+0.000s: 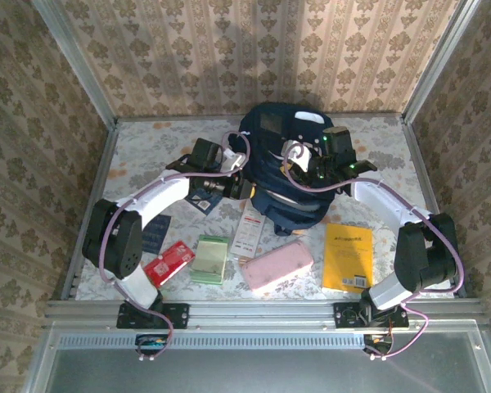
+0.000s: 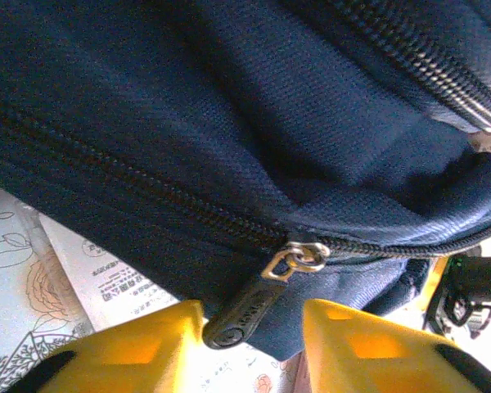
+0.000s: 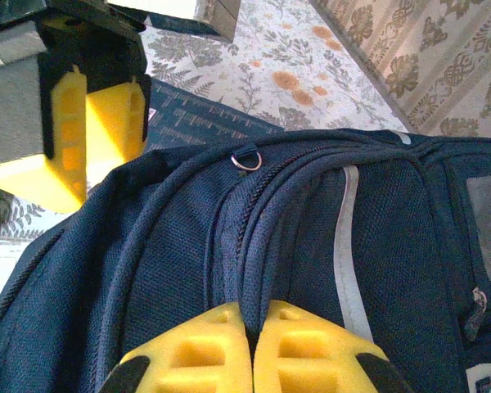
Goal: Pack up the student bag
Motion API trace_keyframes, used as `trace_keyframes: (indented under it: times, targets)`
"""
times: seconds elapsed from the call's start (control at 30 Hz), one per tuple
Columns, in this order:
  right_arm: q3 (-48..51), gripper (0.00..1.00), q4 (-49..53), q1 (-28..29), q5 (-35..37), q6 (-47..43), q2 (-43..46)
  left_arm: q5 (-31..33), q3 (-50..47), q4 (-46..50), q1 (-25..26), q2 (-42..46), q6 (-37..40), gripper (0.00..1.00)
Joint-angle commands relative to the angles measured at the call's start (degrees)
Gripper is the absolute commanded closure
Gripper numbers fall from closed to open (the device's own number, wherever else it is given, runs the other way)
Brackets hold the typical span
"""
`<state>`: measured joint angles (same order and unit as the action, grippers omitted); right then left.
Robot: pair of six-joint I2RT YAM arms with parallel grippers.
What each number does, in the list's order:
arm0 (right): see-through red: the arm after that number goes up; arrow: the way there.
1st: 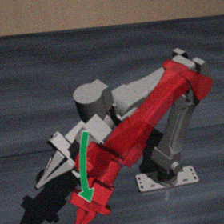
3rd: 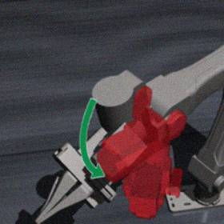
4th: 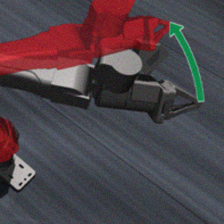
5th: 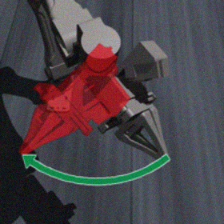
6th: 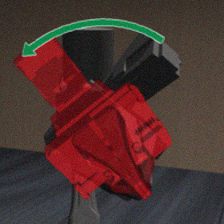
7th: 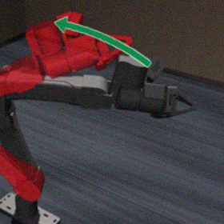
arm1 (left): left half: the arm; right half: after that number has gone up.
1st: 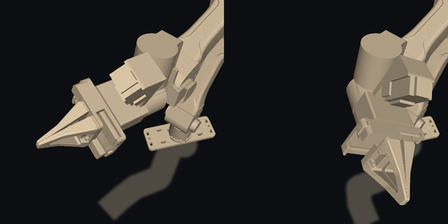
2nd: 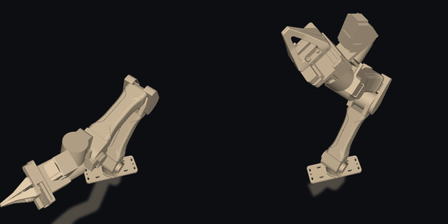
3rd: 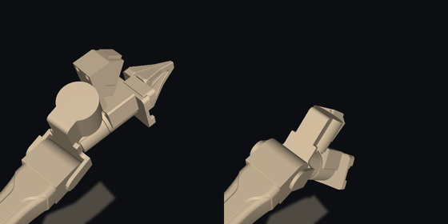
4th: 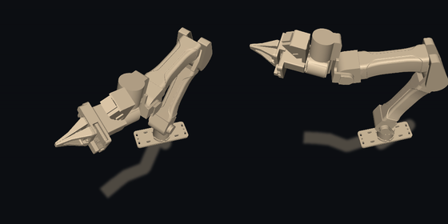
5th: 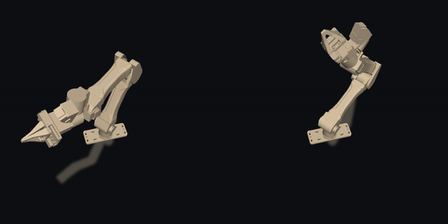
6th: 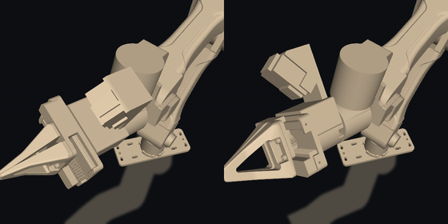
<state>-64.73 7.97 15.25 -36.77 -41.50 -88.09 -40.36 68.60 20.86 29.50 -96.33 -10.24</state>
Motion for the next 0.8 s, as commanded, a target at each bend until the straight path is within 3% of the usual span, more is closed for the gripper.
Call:
trace_keyframes:
  times: [0.0,0.2,0.57,0.77]
  targets:
    - [-0.3,1.0,-6.1,0.0,-5.0,1.5,3.4,1.3,1.7,-0.6,1.0,-1.4,0.9,0.68]
    - [0.5,1.0,-6.8,0.3,-5.0,1.9,3.9,3.3,3.0,-0.1,2.0,-2.7,0.8,0.75]
    - [0.9,1.0,-5.5,1.6,-3.2,0.1,3.5,13.5,1.6,0.2,1.3,0.8,0.5,0.99]
    - [1.2,1.0,-4.5,2.1,-2.7,-1.1,3.7,15.8,2.4,1.2,-0.9,1.2,0.1,1.0]
